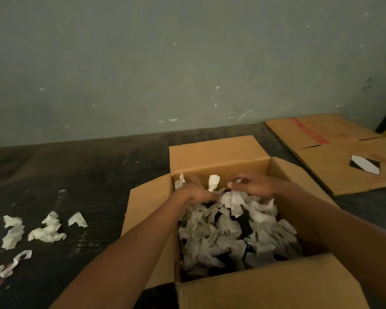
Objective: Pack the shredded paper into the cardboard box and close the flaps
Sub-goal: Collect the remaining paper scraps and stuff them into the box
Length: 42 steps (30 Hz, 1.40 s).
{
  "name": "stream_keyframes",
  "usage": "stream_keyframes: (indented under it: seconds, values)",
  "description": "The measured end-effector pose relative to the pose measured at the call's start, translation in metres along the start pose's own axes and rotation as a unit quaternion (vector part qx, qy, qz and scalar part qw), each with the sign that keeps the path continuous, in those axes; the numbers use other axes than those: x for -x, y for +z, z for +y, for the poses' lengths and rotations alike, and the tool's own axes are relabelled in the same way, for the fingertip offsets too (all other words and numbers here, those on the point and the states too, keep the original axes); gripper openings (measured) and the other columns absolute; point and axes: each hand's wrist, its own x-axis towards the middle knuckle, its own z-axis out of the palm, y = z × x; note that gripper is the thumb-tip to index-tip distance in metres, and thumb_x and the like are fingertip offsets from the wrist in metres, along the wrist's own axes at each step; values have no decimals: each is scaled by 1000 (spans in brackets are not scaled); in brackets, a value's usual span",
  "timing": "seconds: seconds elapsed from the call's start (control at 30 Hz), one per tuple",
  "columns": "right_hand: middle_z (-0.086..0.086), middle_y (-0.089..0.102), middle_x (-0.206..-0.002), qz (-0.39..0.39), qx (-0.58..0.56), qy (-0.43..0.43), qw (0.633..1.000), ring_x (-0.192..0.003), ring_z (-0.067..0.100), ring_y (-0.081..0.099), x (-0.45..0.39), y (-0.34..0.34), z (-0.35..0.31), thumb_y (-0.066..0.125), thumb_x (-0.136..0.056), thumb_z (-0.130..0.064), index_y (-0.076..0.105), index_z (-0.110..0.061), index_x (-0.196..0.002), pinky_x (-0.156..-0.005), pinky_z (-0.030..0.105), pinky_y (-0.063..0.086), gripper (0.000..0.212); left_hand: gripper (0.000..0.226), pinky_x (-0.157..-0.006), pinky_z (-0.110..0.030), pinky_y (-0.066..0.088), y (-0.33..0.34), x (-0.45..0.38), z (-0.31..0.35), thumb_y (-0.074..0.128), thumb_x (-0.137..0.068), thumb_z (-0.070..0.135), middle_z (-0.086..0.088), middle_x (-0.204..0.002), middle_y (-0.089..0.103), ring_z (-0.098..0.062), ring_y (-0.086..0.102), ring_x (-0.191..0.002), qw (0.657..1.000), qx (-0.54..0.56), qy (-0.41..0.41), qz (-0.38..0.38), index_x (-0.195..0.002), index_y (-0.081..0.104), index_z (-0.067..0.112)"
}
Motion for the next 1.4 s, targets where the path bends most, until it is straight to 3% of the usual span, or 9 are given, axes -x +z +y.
stream_keyframes:
  seconds: [0.17, 0.3, 0.4, 0.5, 0.77, 0.9, 1.03, 1.17, 1.4]
  values:
    - [5, 47, -144, 49, 0, 5, 999, -128, 21, 46, -6, -7, 34, 48, -92, -56, 43, -21, -141, -100, 32, 40, 59, 134, -117, -53, 22, 10, -10, 3, 76, -63, 69, -5, -164, -16, -39, -4, -149, 975, -203, 47, -75, -154, -14, 30]
    - [1, -4, -163, -93, 124, 59, 986, -149, 27, 6, -19, 24, 59, 38, -81, -79, -7, -34, -152, -118, 45, 17, 96, 141, -116, -65, 6, 40, -27, -2, 74, -55, 78, 1, -160, -28, -38, -26, -145, 946, -289, 63, -136, -148, -25, 40]
    - [1, -28, -158, -169, 226, 67, 957, -149, 34, -4, -31, 52, 73, 25, -83, -79, -29, -43, -142, -117, 53, 12, 87, 133, -117, -63, 5, 65, -42, -12, 57, -57, 91, 2, -161, -27, -33, -27, -146, 944, -290, 53, -148, -146, -28, 40]
    - [7, -29, -157, -181, 251, 41, 950, -147, 39, 2, -41, 74, 70, 17, -82, -79, -32, -37, -142, -117, 52, 15, 88, 125, -118, -59, 2, 82, -54, -24, 51, -68, 87, -1, -160, -29, -32, -31, -144, 944, -298, 42, -139, -149, -27, 31]
    - [6, -30, -157, -208, 227, 41, 950, -147, 41, 1, -58, 78, 84, 37, -98, -52, -34, -37, -140, -116, 53, 17, 84, 124, -118, -58, -1, 96, -71, -27, 48, -71, 86, -4, -162, -23, -32, -25, -147, 936, -316, 38, -152, -151, -24, 23]
    - [2, -17, -161, -193, 211, 0, 958, -149, 29, 0, -49, 49, 71, 45, -93, -58, -19, -39, -148, -119, 44, 15, 86, 132, -115, -66, -2, 87, -61, -24, 52, -59, 91, -3, -163, -22, -36, -20, -148, 939, -318, 44, -123, -149, -26, 33]
    - [0, -27, -158, -179, 277, 44, 943, -146, 36, -16, -36, 27, 80, 46, -76, -80, -18, -53, -144, -117, 55, 9, 98, 132, -108, -76, -2, 72, -37, -23, 56, -60, 89, -2, -154, -40, -51, -28, -140, 921, -375, 3, -103, -141, -37, 41]
    - [3, -32, -156, -209, 325, 107, 916, -146, 39, -17, -32, 37, 93, 55, -67, -83, -25, -46, -143, -117, 56, 7, 117, 134, -115, -67, 1, 83, -44, -38, 58, -60, 88, -8, -153, -42, -48, -23, -144, 926, -349, -1, -146, -139, -39, 40]
    - [8, -27, -158, -250, 370, 121, 887, -148, 36, -7, -43, 41, 86, 50, -76, -78, -10, -31, -152, -118, 49, 9, 108, 124, -115, -66, 7, 90, -55, -50, 62, -69, 79, -11, -156, -36, -53, -18, -143, 913, -380, -29, -148, -148, -26, 39]
